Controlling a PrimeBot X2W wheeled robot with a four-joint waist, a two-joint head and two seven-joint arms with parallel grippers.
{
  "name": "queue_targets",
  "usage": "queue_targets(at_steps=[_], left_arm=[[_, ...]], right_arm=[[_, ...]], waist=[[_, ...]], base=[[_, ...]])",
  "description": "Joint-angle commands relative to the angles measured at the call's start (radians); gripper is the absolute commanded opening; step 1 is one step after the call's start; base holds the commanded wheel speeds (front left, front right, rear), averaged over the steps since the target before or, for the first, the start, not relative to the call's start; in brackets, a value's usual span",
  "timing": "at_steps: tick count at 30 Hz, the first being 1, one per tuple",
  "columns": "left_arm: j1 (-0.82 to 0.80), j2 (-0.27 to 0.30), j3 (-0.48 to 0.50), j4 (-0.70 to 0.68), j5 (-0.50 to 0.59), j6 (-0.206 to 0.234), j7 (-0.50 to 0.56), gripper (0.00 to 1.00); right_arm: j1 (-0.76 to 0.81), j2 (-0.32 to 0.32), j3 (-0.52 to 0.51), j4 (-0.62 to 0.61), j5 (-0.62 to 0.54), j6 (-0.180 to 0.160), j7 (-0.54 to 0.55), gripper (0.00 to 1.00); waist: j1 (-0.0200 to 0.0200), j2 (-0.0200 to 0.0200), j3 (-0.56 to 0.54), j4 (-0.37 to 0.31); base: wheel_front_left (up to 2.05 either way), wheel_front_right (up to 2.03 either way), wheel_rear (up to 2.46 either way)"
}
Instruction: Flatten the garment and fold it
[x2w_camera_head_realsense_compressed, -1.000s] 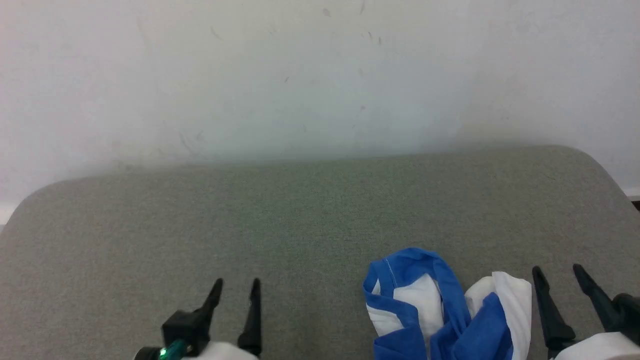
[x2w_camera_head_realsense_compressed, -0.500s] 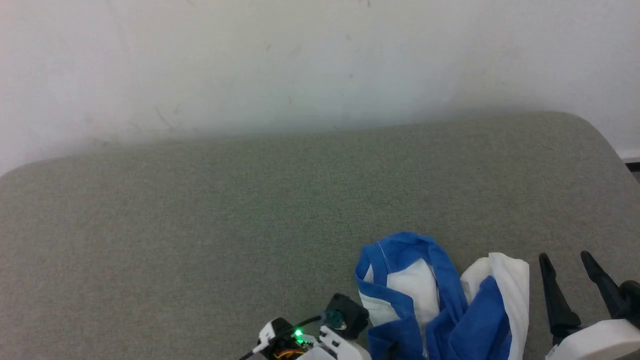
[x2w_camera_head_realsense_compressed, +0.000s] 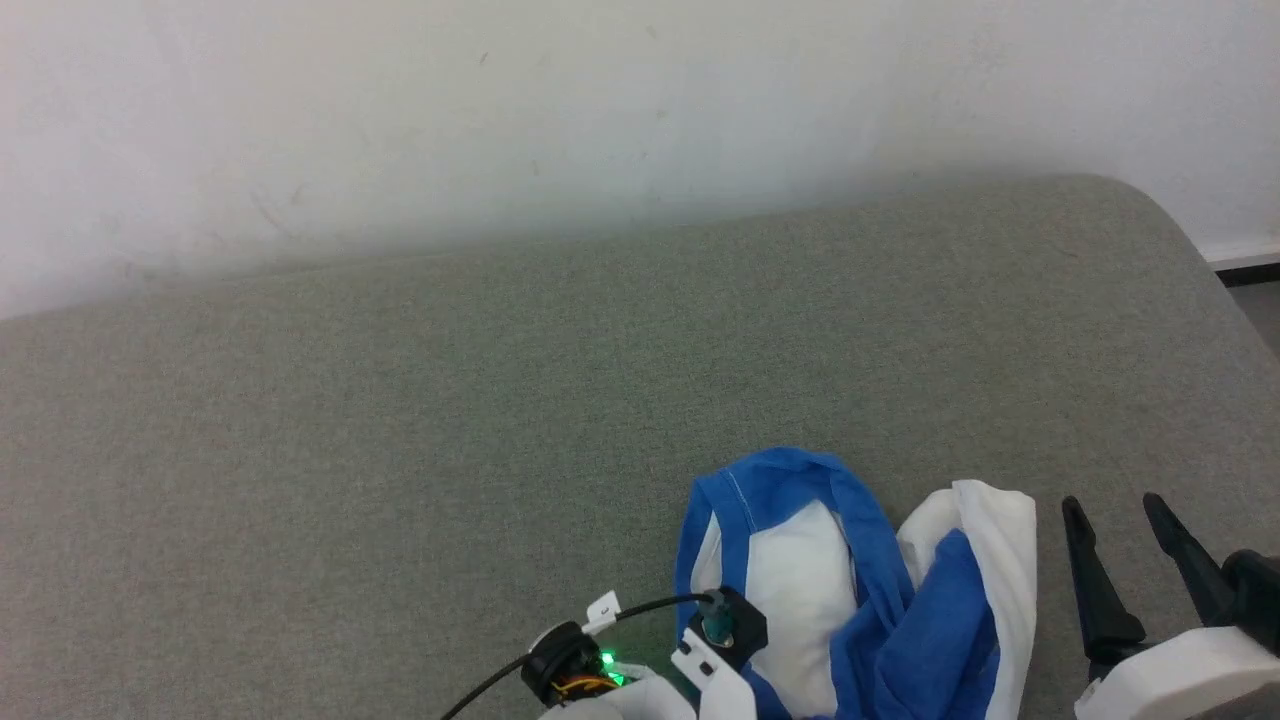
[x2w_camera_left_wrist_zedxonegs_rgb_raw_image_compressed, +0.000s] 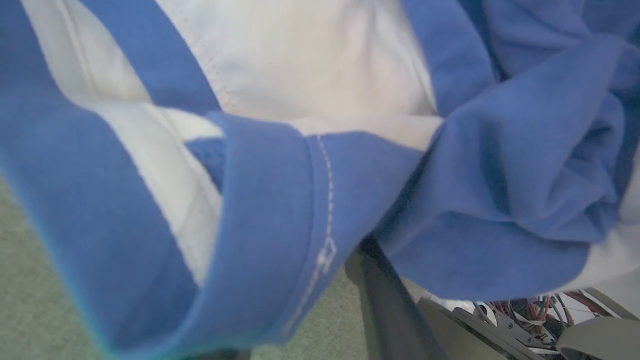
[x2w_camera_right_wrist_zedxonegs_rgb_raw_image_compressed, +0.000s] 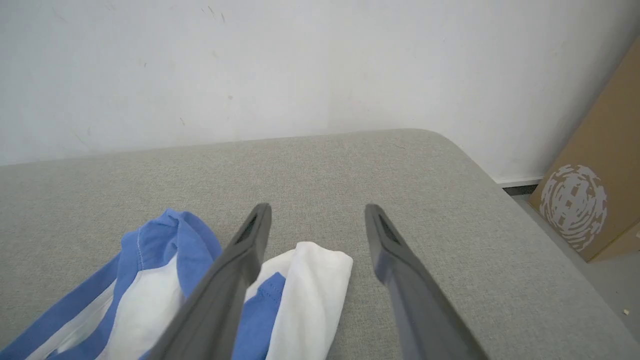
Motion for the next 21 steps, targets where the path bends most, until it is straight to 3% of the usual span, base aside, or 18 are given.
queue_targets(at_steps=[1, 4, 7, 16, 21], left_arm=[[0.032, 0.028, -0.020, 0.035, -0.017, -0.007, 0.015, 0.00], [0.028, 0.069, 0.012, -0.001, -0.039, -0.004, -0.037, 0.00], [0.028, 0.126, 0.078, -0.077, -0.047, 0.031, -0.095, 0.00], [0.126, 0.375, 0.337, -0.312, -0.099, 0.218, -0.056, 0.00], [0.254, 0.403, 0.472, -0.272, -0.207, 0.314, -0.044, 0.00]], right_arm=[[-0.008, 0.004, -0.002, 0.003, 0.007, -0.001, -0.004, 1.00], [0.003, 0.007, -0.014, 0.004, 0.009, -0.001, -0.003, 1.00], [0.017, 0.009, -0.029, 0.006, 0.014, -0.001, -0.003, 1.00], [0.035, 0.010, -0.038, 0.011, 0.035, -0.001, -0.001, 1.00], [0.032, 0.010, -0.026, 0.018, 0.040, -0.001, 0.004, 1.00]], waist=[[-0.0001, -0.0001, -0.010, 0.000], [-0.0001, -0.0001, -0.030, 0.015], [-0.0001, -0.0001, -0.053, 0.037], [-0.0001, -0.0001, -0.078, 0.076], [-0.0001, -0.0001, -0.067, 0.060]], base=[[0.00, 0.00, 0.00], [0.00, 0.00, 0.00], [0.00, 0.00, 0.00], [0.00, 0.00, 0.00], [0.00, 0.00, 0.00]])
